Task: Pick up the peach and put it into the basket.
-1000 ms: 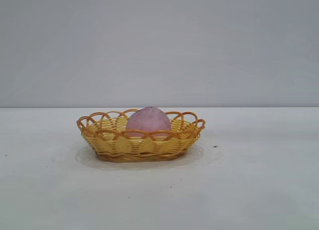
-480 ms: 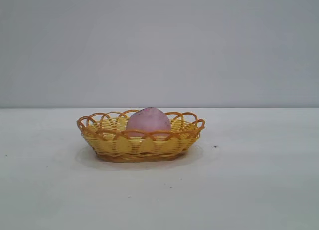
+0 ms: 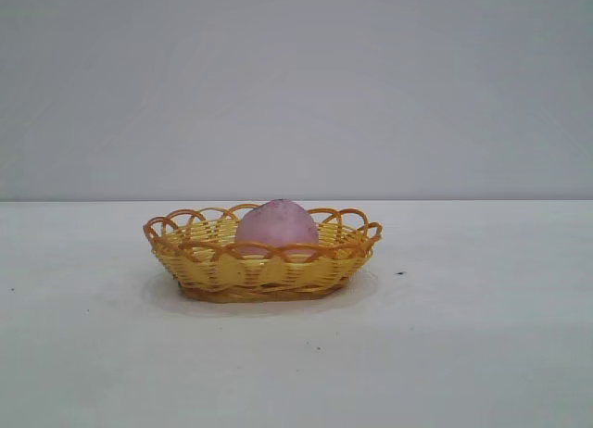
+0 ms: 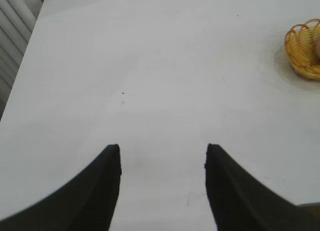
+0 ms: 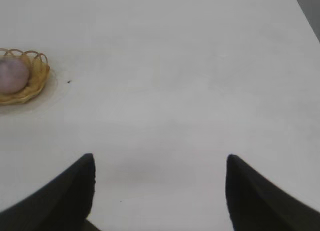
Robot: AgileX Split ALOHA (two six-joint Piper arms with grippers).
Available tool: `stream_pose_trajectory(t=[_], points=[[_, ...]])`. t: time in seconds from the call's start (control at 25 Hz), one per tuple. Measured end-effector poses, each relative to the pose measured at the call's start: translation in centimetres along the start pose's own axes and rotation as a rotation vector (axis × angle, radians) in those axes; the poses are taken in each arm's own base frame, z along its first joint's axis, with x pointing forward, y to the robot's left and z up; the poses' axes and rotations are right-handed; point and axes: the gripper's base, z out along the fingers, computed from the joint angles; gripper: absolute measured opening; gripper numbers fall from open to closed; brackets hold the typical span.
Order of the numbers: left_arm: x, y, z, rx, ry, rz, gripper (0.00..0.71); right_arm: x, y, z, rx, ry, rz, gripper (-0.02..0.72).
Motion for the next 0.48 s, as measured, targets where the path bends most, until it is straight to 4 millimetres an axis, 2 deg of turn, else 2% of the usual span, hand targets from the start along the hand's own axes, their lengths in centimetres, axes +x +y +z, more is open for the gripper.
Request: stream_pose_trajectory(t=[0.48], points=[[0.00, 0.00, 0.00, 0.000, 0.000, 0.000, 0.337, 0.04, 0.01, 0.56, -0.005, -0.015, 0.006, 0.474]])
